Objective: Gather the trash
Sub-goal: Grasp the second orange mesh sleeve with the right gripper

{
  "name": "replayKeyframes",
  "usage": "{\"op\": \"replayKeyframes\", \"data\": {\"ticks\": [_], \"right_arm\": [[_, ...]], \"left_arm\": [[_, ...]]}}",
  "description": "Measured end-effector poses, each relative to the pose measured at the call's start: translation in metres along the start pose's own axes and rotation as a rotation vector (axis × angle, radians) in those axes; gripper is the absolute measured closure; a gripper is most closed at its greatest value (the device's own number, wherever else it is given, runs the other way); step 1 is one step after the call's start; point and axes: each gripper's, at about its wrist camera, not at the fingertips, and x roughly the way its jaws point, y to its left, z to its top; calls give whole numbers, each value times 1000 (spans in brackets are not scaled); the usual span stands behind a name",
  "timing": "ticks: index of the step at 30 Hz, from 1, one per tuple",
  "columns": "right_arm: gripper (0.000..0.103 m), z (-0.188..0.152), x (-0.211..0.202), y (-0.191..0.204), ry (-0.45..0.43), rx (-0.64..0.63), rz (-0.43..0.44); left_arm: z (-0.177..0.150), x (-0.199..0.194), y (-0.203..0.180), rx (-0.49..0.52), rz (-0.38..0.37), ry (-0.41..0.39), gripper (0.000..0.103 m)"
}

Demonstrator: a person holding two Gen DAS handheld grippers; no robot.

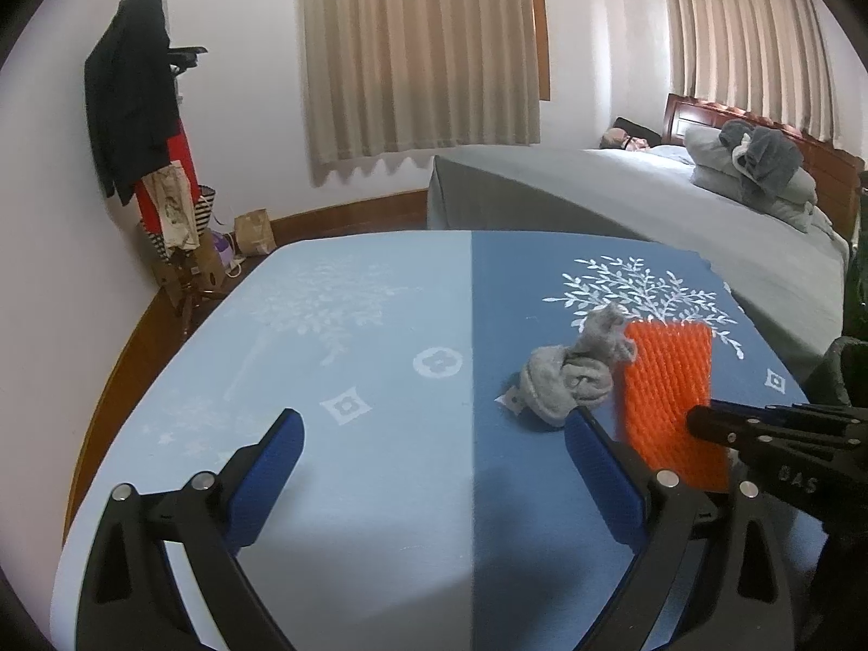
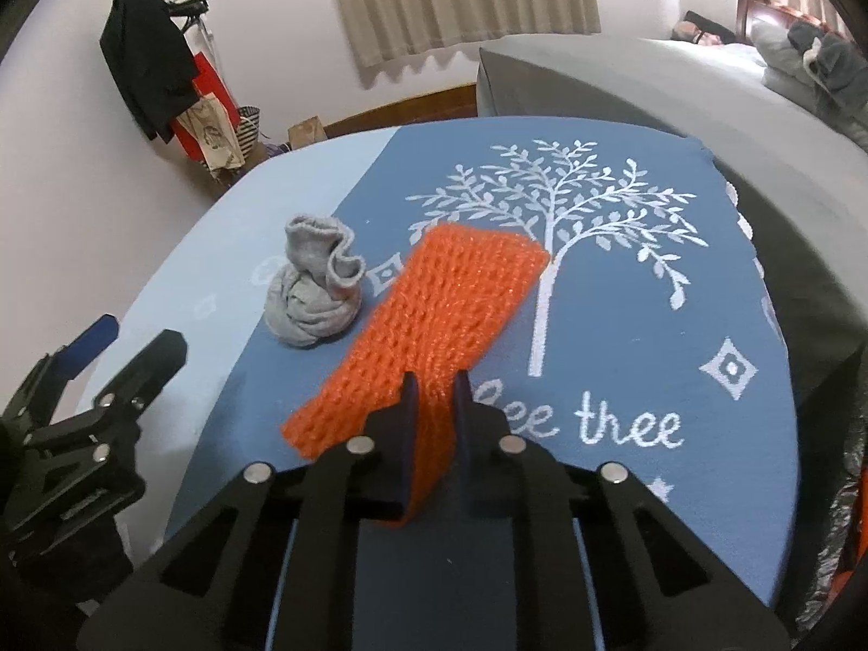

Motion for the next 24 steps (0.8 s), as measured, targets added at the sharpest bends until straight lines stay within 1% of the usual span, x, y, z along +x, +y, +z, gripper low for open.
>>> {"op": "replayKeyframes", "data": {"ticks": [6, 11, 15, 17, 18, 20, 21, 22, 23, 24], "right_arm": [[93, 11, -18, -19, -21, 5, -10], [93, 16, -24, -39, -28, 19, -30], [93, 18, -23, -51, -27, 31, -40], [93, 18, -23, -56, -28, 39, -40], [93, 18, -23, -58, -29, 42, -40], [93, 17, -23, -61, -30, 47, -37], [93, 17, -23, -61, -31, 47, -38], [93, 18, -24, -62, -33, 46, -39], [93, 18, -24, -61, -36, 46, -39], [93, 17, -25, -61, -38, 47, -37]], "left_arm": [[14, 9, -18, 16, -33, -6, 8], [27, 27, -38, 33, -71, 0, 8], [32, 47, -53, 58, -91, 40, 9], [33, 55, -57, 65, -102, 73, 12], [33, 62, -59, 69, -110, 99, 13], [34, 68, -62, 70, -121, 123, 18], [34, 71, -63, 73, -132, 138, 24], [33, 74, -65, 79, -143, 155, 31], [32, 76, -67, 84, -150, 166, 36], [31, 78, -69, 92, -157, 182, 45]]}}
